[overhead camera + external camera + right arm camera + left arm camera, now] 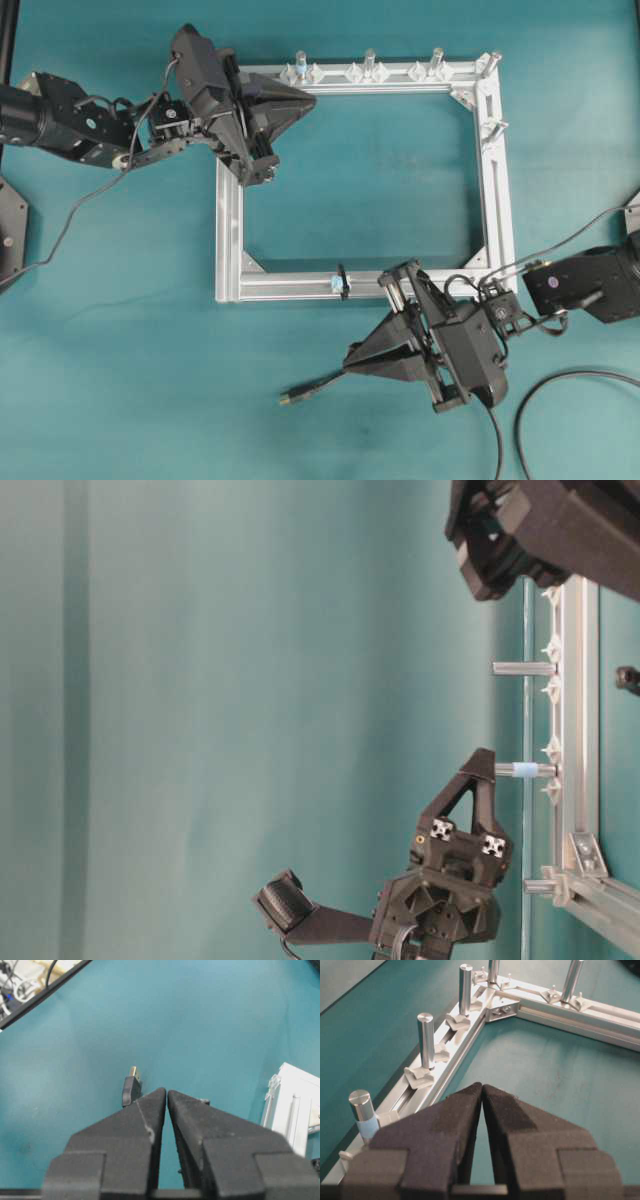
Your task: Insert the wire through the string loop located in the center.
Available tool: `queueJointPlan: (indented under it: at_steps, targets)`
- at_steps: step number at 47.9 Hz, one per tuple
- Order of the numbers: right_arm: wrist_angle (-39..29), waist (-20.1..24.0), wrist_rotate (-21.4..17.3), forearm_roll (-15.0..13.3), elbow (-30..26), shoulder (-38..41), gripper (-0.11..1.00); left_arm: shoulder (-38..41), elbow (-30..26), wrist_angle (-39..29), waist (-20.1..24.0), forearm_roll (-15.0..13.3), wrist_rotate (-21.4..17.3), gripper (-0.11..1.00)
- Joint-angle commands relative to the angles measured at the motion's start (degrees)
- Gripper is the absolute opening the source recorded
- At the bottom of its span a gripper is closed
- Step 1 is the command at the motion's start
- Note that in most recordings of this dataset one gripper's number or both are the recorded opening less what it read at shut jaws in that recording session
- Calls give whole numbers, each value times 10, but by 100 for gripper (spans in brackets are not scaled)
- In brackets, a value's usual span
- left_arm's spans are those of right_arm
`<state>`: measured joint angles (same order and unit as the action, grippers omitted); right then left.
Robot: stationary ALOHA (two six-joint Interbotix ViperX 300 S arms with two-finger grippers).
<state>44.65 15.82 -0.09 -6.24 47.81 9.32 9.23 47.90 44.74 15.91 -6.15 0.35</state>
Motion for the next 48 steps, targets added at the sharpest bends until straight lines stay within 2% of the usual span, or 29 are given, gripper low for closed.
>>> queueJointPlan:
  at_steps: [1,3,6,8,13,25,33,48]
  targets:
    - [4,1,-1,0,-8,-6,19,-27,-12,-32,-3,22,-4,15]
    - [1,2,-3,1,-7,-6,16,-36,-14,-57,-2,22,-4,13]
    - [-5,1,-6,0,-7,-6,4,-51,-16,-107,-3,22,-4,1]
    - [-9,2,-10,-1,-8,-9,0,-62,-17,-134,-3,22,-4,0]
    - [-17,4,-13,-2,-11,-19,0,-91,-18,-176,-7,24,-2,0]
    - [-53,7,-18,-2,-18,-41,0,-168,4,-230,-28,24,-5,0]
    - [-109,7,-25,-2,-35,-40,0,-205,31,-253,-40,24,-1,0]
    - [-147,7,-32,-1,-53,-40,0,-264,76,-267,-55,24,-1,1]
